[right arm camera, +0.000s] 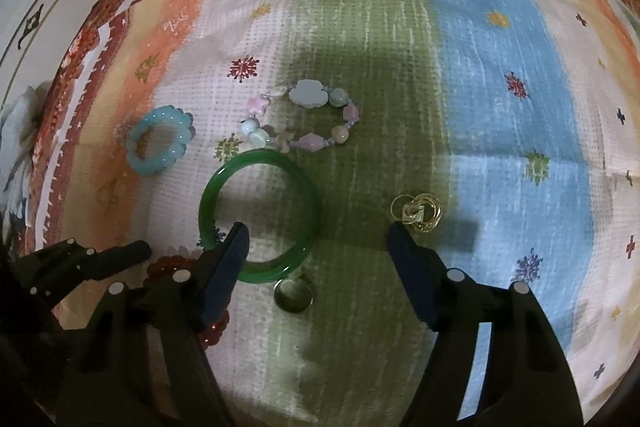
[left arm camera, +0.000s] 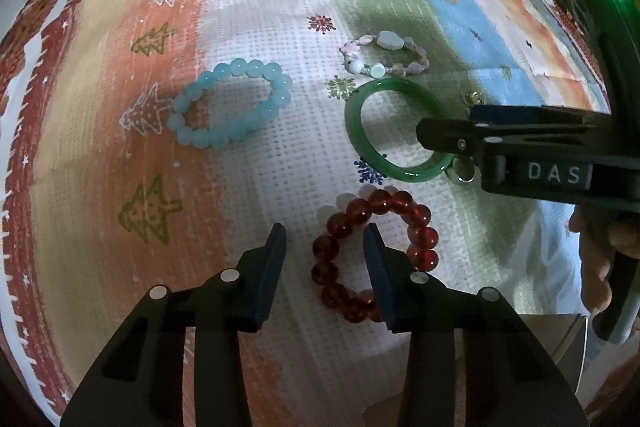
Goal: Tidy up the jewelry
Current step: 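Close left tool on red beaded bracelet while right tool grasps green jade bangle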
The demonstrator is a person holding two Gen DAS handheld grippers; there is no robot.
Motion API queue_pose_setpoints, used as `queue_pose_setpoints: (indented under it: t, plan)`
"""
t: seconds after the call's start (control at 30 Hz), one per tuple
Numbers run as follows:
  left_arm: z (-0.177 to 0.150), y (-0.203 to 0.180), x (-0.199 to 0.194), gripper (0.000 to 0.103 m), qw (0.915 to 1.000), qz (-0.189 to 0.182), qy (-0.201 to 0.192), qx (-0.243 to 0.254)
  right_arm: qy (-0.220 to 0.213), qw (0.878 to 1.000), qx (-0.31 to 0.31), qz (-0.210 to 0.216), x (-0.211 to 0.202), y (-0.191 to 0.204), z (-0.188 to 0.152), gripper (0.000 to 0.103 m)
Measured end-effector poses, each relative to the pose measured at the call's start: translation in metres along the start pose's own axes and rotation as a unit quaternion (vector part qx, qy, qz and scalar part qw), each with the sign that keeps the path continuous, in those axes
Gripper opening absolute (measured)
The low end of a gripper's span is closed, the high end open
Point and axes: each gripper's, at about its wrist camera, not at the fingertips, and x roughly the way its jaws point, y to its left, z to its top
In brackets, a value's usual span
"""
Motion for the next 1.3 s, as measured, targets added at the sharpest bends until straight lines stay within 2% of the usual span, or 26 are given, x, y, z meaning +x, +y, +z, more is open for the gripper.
queue_pose_setpoints:
  t: [0.17,0.27,0.3,0.33,0.37,0.57,0.7,1.07,1.3]
  plan:
    - [-0.001,-0.001,0.003,0.035,0.9998,0.015,0.0,0.016,0.003,1.0,-0.009,-0.014,0.003,0.002,0.0,0.053]
    - [0.0,-0.005,0.005,0.026,0.9993,0.027,0.001,0.024,0.001,1.0,-0.01,-0.02,0.005,0.0,-0.002,0.039]
    - [-0.001,-0.005,0.005,0.017,0.9994,0.027,0.003,0.024,0.0,1.0,-0.01,-0.017,0.004,-0.001,-0.003,0.033]
    - [0.0,-0.004,0.005,0.015,0.9994,0.027,0.004,0.024,0.001,1.0,-0.009,-0.012,0.004,-0.002,-0.003,0.018]
    - [0.0,-0.004,0.005,0.014,0.9993,0.027,0.004,0.024,0.006,1.0,-0.009,-0.005,0.003,-0.004,-0.004,0.012]
    - [-0.001,0.003,0.0,0.013,0.9996,0.02,-0.002,0.019,0.004,1.0,-0.015,-0.006,-0.001,-0.003,-0.005,0.01]
    - [-0.002,0.007,-0.015,0.013,0.9997,0.012,-0.02,0.012,-0.001,1.0,-0.014,-0.005,-0.006,-0.003,-0.006,0.009]
    - [-0.003,0.001,-0.05,0.013,0.9982,-0.012,-0.059,-0.001,-0.034,0.998,-0.03,-0.034,-0.036,0.008,-0.012,0.01]
    - [-0.008,-0.001,-0.061,0.013,0.9973,-0.015,-0.071,-0.006,-0.035,0.998,-0.029,-0.041,-0.049,0.006,-0.024,0.01]
